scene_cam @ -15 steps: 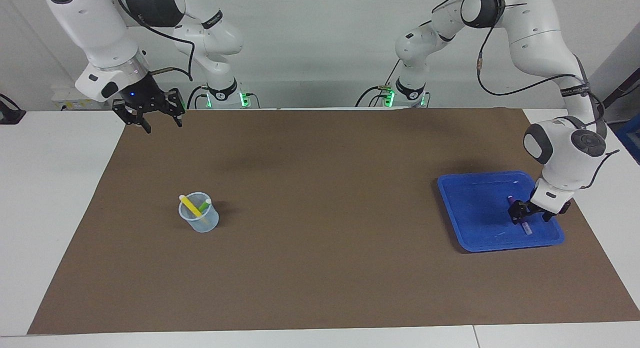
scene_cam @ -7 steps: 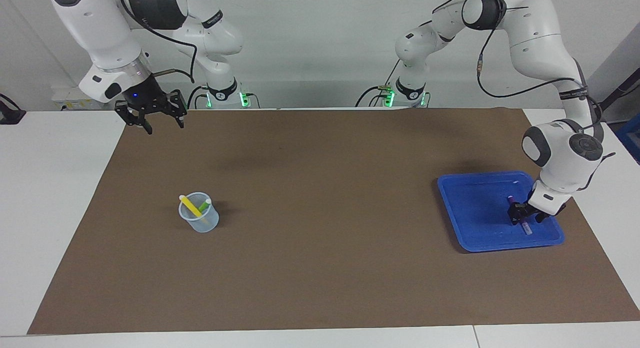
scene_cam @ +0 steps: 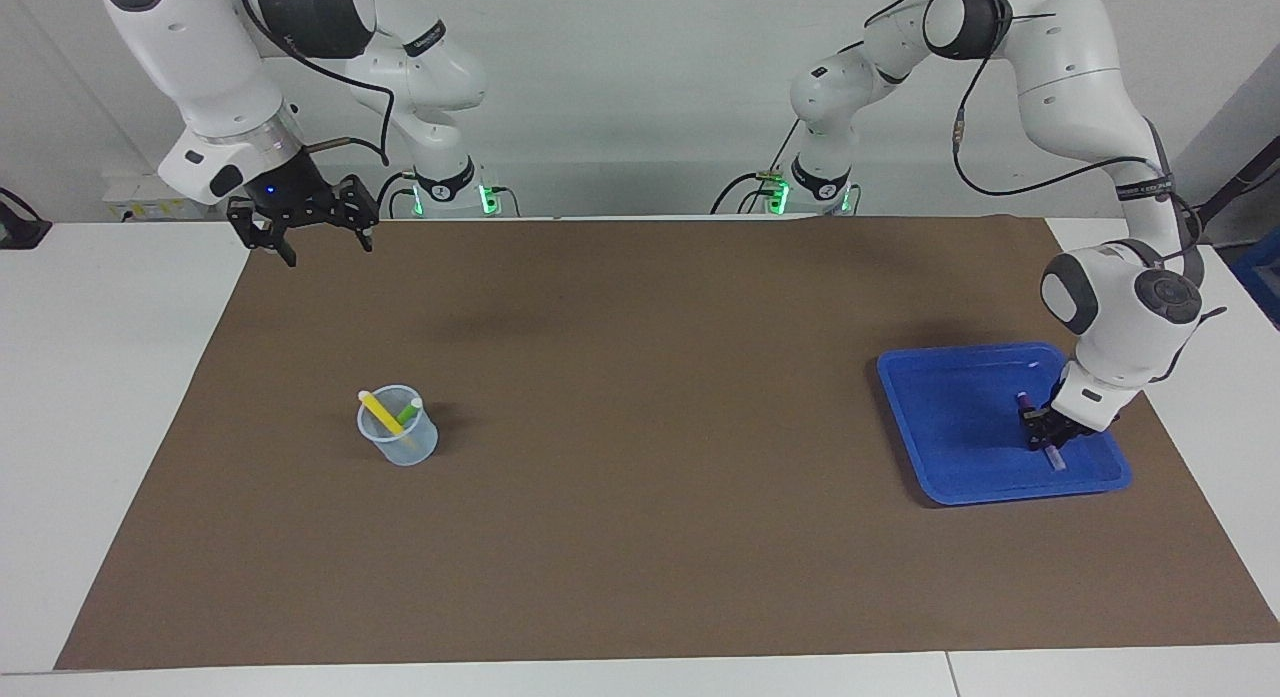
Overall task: Transfer and insert pens with both arms
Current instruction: 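Release the pen and raise the right gripper while the left gripper grasps, then lift the purple pen toward the right gripper while the right gripper approaches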
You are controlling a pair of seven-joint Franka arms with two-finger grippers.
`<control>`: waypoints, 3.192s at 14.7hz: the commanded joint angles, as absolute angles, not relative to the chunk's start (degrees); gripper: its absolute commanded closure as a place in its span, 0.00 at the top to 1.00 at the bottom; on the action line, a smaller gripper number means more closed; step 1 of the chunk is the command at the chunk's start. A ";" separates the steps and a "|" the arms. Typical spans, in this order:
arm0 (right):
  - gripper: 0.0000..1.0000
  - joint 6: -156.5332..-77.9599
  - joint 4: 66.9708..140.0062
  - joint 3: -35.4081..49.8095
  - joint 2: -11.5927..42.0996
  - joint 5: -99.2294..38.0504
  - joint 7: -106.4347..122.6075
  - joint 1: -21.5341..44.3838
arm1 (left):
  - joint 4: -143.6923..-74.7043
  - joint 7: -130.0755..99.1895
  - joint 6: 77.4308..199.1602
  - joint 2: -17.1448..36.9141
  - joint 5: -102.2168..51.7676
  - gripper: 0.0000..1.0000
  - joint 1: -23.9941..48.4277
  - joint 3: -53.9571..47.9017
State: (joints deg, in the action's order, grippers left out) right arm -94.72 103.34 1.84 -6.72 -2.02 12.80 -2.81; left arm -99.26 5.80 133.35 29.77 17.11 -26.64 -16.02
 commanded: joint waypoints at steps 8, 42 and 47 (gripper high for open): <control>1.00 -95.89 104.85 2.11 -8.09 -2.11 17.66 -5.62 | -97.57 3.16 126.76 29.09 16.26 0.00 -26.28 -15.91; 1.00 -123.74 116.28 2.81 -5.63 -55.10 -2.55 9.93 | -94.04 -92.69 116.01 13.89 -15.73 0.00 7.98 -17.23; 1.00 -129.10 116.28 2.81 -3.26 -55.46 -0.97 13.79 | -94.13 -105.72 125.24 14.15 -15.82 0.00 15.90 -17.14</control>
State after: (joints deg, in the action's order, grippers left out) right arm -126.88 115.69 2.81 -3.84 -53.63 -2.72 12.73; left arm -93.29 -102.83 122.66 14.65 -14.83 13.66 -18.13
